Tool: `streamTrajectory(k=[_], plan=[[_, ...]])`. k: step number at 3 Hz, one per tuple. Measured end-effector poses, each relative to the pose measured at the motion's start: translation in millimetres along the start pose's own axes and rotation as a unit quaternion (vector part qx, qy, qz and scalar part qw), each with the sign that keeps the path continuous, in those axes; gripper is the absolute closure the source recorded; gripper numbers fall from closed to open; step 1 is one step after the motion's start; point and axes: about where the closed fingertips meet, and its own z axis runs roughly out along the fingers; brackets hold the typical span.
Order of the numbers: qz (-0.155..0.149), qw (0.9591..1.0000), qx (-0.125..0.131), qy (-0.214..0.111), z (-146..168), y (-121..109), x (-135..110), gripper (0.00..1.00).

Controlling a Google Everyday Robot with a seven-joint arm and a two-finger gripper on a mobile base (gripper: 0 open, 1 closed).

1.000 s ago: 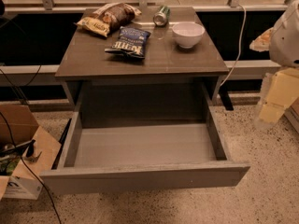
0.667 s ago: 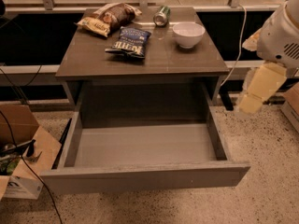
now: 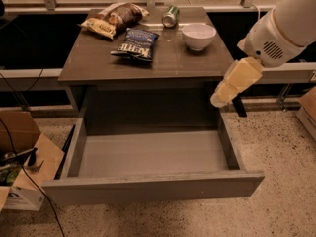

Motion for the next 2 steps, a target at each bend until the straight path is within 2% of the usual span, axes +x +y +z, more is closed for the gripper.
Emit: streamTrajectory(k=[2], plan=[[0.030,0.9986,0.007,-0.043,53,-24,-41,0.00]])
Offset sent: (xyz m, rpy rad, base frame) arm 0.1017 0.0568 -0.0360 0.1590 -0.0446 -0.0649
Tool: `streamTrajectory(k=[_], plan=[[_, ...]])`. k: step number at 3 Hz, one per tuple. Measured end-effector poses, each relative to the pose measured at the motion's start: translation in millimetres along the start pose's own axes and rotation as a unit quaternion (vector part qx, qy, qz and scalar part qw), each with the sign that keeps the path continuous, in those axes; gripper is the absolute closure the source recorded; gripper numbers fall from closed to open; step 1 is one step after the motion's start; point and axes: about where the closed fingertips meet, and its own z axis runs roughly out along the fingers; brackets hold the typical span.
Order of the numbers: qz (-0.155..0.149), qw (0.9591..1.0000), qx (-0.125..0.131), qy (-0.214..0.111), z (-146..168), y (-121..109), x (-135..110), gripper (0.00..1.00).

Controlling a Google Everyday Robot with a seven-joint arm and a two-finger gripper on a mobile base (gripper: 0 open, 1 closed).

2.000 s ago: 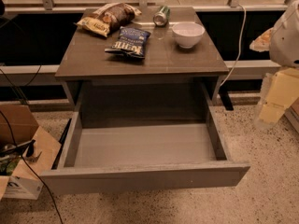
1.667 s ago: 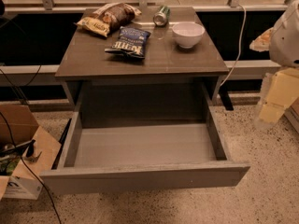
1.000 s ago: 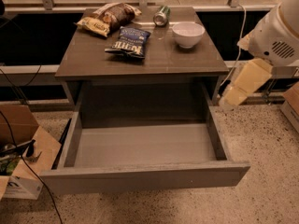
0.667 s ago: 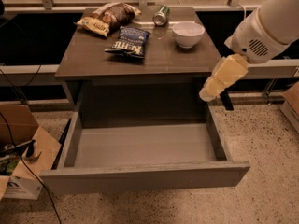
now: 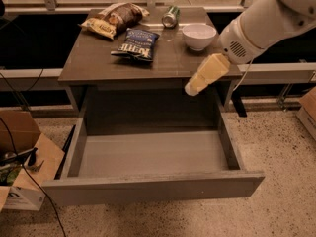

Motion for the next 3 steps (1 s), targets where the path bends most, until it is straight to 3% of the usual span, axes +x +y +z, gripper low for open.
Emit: streamTrajectory(k=[1,2,3], plan=[[0.004,0.9999,-0.005,-0.014,29,-22,-18,0.00],[0.004,0.9999,-0.005,-0.014,29,-22,-18,0.00],[0.004,0.9999,-0.005,-0.014,-26,-16,-1,0.00]])
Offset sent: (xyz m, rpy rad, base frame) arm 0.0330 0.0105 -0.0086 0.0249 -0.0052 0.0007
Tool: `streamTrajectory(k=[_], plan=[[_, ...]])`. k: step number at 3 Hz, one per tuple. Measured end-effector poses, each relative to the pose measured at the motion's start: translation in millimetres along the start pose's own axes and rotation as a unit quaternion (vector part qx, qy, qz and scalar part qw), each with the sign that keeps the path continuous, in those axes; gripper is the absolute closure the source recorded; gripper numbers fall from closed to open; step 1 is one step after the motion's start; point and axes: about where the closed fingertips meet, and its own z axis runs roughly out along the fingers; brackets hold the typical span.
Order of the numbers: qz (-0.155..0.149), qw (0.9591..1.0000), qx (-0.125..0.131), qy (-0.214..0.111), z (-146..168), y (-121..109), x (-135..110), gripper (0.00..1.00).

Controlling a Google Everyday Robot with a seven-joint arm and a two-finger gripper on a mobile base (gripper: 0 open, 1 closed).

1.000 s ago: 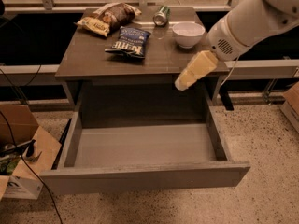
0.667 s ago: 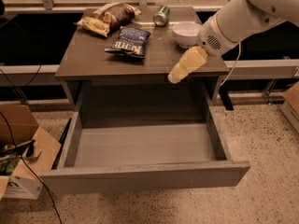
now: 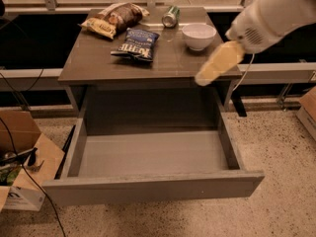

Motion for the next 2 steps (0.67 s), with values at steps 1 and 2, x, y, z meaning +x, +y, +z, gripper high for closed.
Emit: streamTrajectory(k=[1,2], plan=[[-0.004,0.9982,0.053,-0.028,-170,8,42,0.00],[0.016,0.9946,0.093,-0.041,-273,26,84,0.00]])
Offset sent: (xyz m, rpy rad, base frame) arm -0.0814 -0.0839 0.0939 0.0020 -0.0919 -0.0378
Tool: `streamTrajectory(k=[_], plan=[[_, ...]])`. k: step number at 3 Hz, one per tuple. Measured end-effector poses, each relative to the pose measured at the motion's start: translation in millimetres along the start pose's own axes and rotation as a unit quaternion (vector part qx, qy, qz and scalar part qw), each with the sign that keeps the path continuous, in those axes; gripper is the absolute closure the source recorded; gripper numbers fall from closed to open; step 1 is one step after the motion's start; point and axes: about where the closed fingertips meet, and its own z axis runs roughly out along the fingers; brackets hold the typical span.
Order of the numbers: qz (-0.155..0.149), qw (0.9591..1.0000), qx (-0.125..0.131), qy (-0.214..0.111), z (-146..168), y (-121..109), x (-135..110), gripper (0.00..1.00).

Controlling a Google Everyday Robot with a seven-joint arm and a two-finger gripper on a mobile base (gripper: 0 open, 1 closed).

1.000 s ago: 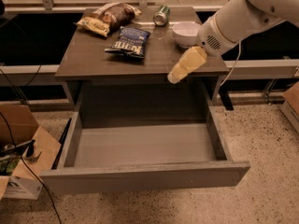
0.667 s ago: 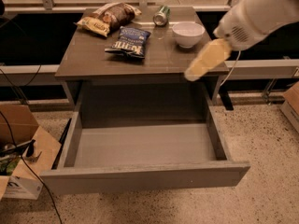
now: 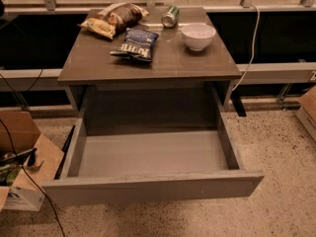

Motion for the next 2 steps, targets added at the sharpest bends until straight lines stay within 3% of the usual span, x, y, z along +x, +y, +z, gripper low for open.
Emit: streamTrajectory(k=[2], plan=[[0.018,0.9996,0.019,-0.009,12.3,-0.6,-8.6,0.00]])
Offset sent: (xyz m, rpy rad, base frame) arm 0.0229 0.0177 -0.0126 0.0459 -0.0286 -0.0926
